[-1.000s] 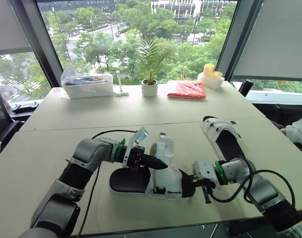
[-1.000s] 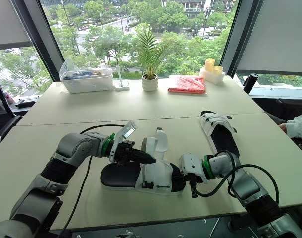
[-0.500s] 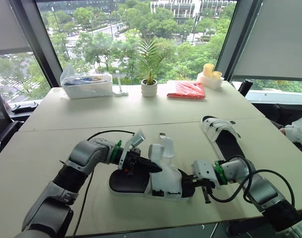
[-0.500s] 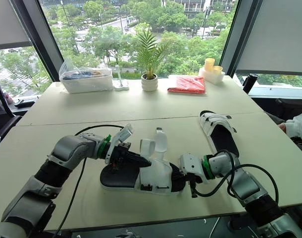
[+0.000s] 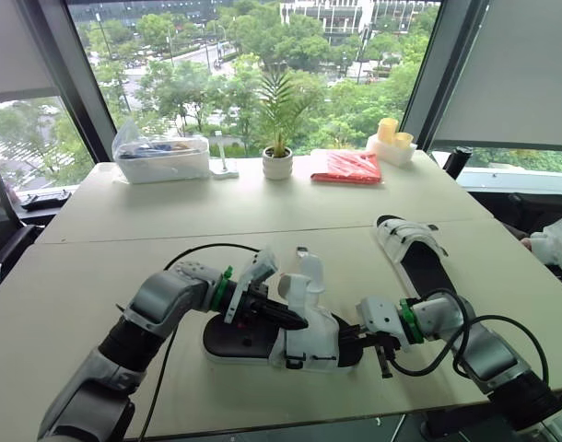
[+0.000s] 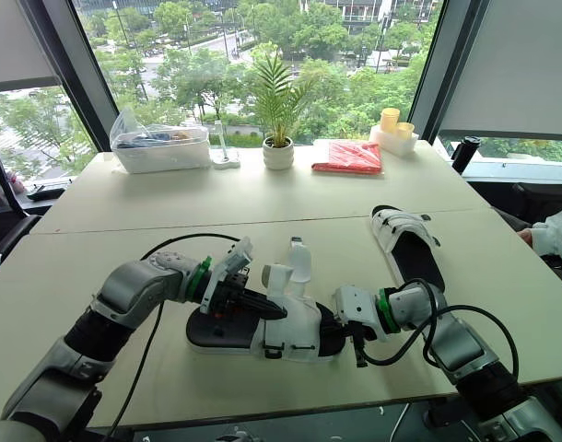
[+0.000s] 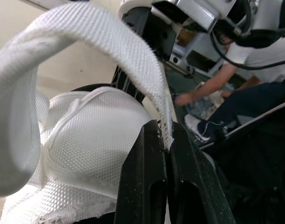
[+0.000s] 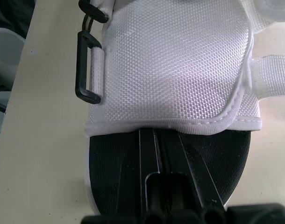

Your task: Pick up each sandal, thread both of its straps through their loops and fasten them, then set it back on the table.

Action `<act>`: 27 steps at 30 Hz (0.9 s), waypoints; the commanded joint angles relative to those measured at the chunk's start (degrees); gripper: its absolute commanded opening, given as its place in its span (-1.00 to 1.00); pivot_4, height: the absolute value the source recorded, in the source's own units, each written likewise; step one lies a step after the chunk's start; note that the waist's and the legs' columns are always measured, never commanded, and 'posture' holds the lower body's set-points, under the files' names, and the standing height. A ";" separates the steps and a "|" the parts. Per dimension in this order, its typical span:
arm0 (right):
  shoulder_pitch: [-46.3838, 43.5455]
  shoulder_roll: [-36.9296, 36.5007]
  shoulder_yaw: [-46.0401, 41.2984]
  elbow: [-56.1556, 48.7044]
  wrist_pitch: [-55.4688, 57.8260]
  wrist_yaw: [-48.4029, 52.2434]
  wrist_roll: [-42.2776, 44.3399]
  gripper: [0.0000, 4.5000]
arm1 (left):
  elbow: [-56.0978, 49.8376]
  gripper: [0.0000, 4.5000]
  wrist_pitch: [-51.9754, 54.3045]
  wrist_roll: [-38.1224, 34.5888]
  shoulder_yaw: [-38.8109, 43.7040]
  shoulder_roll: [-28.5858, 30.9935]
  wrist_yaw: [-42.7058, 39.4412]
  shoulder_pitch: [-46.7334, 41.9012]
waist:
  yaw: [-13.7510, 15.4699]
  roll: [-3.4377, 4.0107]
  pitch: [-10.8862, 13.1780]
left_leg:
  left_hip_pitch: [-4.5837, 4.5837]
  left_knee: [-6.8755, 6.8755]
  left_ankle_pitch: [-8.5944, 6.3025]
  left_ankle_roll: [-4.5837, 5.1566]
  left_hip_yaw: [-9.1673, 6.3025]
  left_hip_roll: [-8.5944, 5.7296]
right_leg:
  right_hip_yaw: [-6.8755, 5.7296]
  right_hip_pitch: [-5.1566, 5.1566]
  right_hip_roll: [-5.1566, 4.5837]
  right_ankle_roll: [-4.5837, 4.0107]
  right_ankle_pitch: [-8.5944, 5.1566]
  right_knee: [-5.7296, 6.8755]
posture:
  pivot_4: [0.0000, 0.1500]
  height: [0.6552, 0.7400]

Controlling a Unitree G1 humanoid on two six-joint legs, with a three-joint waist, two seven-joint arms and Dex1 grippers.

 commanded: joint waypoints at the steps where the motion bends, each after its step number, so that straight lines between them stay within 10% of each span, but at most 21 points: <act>1: 1.88 -0.15 2.51 1.58 1.63 0.12 -3.00 -1.00 | -4.04 -0.98 -2.17 0.58 0.17 0.57 0.55 1.57 | 0.00 0.00 0.00 | 0.00 0.00 0.00 0.00 0.00 0.00 | 0.00 0.01 0.00 0.00 0.00 0.00 | 1.00 1.00; 12: 2.11 0.02 2.85 1.59 1.52 -0.05 -3.06 -1.00 | -12.17 -0.98 -5.44 2.02 -0.77 2.10 2.79 9.55 | -0.02 0.01 -0.01 | 0.00 -0.01 -0.01 -0.02 0.00 0.02 | 0.01 0.02 -0.01 -0.02 -0.01 -0.02 | 1.00 1.00; 23: 2.14 -0.12 2.94 2.31 0.98 0.19 -3.18 -1.00 | -18.50 0.98 -2.69 -4.86 7.18 9.54 2.06 19.29 | -0.08 0.02 -0.01 | 0.01 -0.05 -0.03 -0.04 0.00 0.05 | 0.00 -0.06 -0.01 -0.04 -0.02 -0.05 | 1.00 1.00; 27: 2.29 0.07 3.14 2.48 0.78 0.11 -3.30 -1.00 | -21.98 0.98 -3.29 -7.77 10.88 13.25 1.87 26.11 | -0.09 0.02 -0.01 | 0.02 -0.08 -0.08 -0.10 0.00 0.06 | 0.01 -0.07 -0.02 -0.07 -0.04 -0.14 | 1.00 1.00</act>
